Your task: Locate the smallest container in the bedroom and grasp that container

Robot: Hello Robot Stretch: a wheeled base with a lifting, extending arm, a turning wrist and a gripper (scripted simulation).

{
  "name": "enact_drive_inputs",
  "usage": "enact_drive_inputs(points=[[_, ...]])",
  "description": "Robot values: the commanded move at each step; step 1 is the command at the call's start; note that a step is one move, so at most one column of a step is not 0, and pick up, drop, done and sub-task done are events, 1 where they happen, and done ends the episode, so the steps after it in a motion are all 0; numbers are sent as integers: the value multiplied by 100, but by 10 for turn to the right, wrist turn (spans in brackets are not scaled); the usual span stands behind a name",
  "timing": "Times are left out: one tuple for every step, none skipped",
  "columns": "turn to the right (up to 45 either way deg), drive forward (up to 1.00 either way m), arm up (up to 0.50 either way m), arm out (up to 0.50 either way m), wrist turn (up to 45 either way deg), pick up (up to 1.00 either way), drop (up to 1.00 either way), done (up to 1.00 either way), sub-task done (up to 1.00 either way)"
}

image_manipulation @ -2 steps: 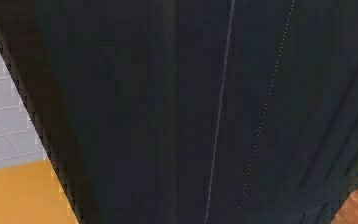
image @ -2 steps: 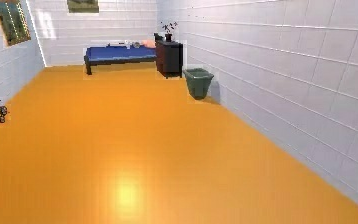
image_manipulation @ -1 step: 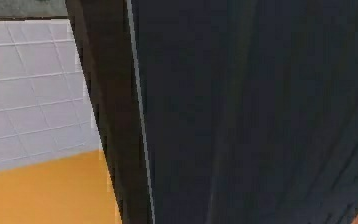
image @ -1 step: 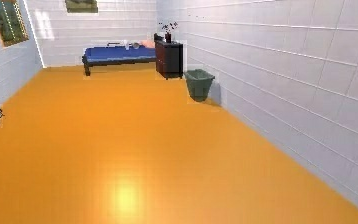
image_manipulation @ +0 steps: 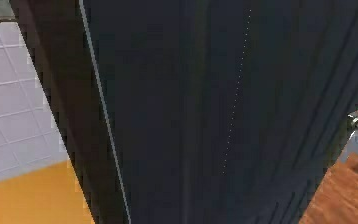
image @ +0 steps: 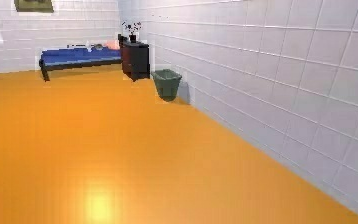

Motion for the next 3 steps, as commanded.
enact_drive_inputs(points=[[0, 100, 0, 0, 0, 0, 0, 0, 0], [0, 100, 0, 0, 0, 0, 0, 0, 0], [0, 60, 0, 0, 0, 0, 0, 0, 0]])
